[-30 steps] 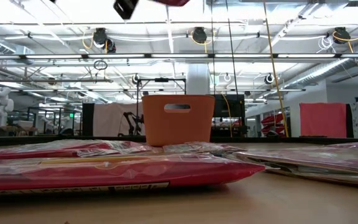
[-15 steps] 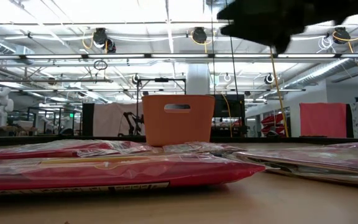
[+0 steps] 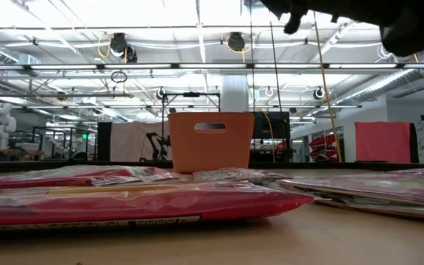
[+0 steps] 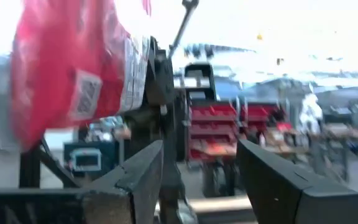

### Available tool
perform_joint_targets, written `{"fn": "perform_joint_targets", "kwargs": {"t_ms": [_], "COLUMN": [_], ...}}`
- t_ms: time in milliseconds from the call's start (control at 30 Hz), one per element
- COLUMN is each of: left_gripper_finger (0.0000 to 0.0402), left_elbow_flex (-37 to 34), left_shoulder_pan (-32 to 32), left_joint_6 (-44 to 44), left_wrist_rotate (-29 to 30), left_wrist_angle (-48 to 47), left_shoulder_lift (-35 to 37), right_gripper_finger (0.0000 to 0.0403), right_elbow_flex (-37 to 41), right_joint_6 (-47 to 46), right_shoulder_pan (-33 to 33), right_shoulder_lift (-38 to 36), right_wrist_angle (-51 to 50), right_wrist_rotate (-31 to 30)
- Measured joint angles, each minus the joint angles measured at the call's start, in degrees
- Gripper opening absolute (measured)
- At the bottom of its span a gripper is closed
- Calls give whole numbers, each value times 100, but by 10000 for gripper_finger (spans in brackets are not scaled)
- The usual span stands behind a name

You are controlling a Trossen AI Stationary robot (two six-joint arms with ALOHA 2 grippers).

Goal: Sort popcorn bags into baskets
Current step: Put the red popcorn bag into the orange bin

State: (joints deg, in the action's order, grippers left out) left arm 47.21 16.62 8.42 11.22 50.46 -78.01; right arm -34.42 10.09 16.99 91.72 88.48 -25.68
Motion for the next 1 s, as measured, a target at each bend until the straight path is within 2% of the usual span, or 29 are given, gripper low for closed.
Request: {"fn": "perform_joint_targets", "kwargs": {"t_ms": [133,233,400,600,800,1000], "left_gripper_finger": [32,32,32,33,33,33], "left_elbow_flex": [-1,-1,-1,-1,-1,-1], "left_shoulder_pan": [0,-67,-425,-998,-1377,-1684], "left_joint_6": [246,358,359,-100,-248,-363], "left_wrist_rotate": [-2,77,187,-373,-566,-972], "left_wrist_angle": [643,1026,1126,1113,1095,1048], "left_shoulder_lift": [-277,-437,-499,-584,-612,-613], "right_gripper_finger": [201,201,201,201,201,201], "right_elbow_flex": [-10,-65,-76,-76,-76,-76], "right_joint_6": [4,138,366,16,-26,-209], "right_shoulder_pan": [-241,-397,-776,-1223,-1570,-1964], "right_shoulder_lift": [0,0,-103,-100,-104,-105], "right_wrist_angle": [131,136,135,136,135,132], "right_wrist_rotate": [336,349,371,1172,1280,1839]}}
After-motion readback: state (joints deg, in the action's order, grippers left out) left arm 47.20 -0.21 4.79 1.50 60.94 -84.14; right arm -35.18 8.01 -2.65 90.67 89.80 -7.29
